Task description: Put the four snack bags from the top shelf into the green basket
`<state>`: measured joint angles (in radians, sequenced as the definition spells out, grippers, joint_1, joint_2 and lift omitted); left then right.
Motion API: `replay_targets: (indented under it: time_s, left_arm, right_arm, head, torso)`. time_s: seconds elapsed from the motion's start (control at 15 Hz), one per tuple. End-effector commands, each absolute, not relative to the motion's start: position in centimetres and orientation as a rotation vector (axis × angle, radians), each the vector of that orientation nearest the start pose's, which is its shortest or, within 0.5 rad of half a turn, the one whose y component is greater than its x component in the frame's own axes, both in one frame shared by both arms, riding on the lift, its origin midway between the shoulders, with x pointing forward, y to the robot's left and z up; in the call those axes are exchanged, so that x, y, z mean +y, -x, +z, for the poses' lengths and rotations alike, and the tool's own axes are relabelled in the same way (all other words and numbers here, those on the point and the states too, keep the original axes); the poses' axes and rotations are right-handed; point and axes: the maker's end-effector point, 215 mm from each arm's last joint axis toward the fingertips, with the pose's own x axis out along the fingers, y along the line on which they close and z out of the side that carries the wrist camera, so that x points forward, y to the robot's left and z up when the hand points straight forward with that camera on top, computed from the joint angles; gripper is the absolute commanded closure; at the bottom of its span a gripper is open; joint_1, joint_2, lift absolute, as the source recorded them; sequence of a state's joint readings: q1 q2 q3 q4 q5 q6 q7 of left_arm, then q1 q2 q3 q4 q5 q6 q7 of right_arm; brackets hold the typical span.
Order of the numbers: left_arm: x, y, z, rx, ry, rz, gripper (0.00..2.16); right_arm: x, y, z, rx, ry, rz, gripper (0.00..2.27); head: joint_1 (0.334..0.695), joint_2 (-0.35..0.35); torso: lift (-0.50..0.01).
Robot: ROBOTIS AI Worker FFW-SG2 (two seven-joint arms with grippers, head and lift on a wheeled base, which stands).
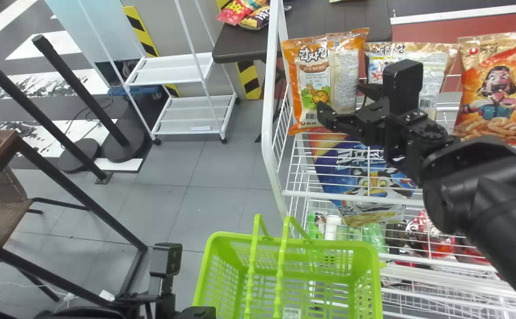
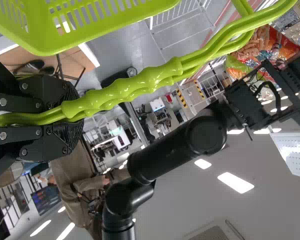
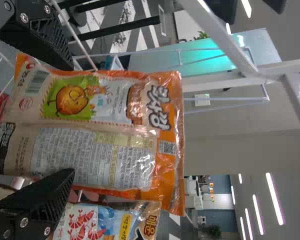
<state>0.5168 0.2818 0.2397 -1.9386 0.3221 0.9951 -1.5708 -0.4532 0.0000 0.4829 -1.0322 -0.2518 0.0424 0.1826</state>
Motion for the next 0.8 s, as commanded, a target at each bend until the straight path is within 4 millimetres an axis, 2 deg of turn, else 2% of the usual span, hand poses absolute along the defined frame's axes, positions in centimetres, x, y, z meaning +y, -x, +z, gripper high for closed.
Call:
replay_targets:
  time_s: [0.0,0.13,0.27,0.33,0.53,0.73]
  left_arm:
    - [15.56,-20.22,-41.45,0.811,0.857,-1.295,2.15]
    - [15.55,-20.20,-41.53,0.811,0.860,-1.293,2.15]
    - [15.59,-20.27,-41.57,0.810,0.859,-1.293,2.15]
    - [15.59,-20.20,-41.60,0.811,0.860,-1.292,2.15]
    - [15.57,-20.25,-41.64,0.810,0.863,-1.291,2.15]
    - [15.75,-20.27,-41.70,0.811,0.865,-1.287,2.15]
  right_arm:
    - [2.63,-66.45,-38.08,0.198,-0.009,0.580,0.11]
    - [2.58,-66.82,-38.11,0.206,-0.004,0.602,0.24]
    - [3.14,-66.79,-37.79,0.210,-0.007,0.654,0.64]
    - [3.39,-66.79,-37.31,0.205,-0.011,0.677,0.99]
    - [2.80,-66.98,-37.61,0.222,-0.025,0.676,2.13]
    - [3.29,-66.21,-37.55,0.209,-0.041,0.697,2.25]
  head:
    - [0.695,0.256]
    - [0.695,0.242]
    - [0.695,0.235]
    - [0.695,0.238]
    - [0.695,0.242]
    - [0.695,0.235]
  torso:
    - [0.000]
    - [0.000]
    - [0.000]
    - [0.000]
    - [0.000]
    - [0.000]
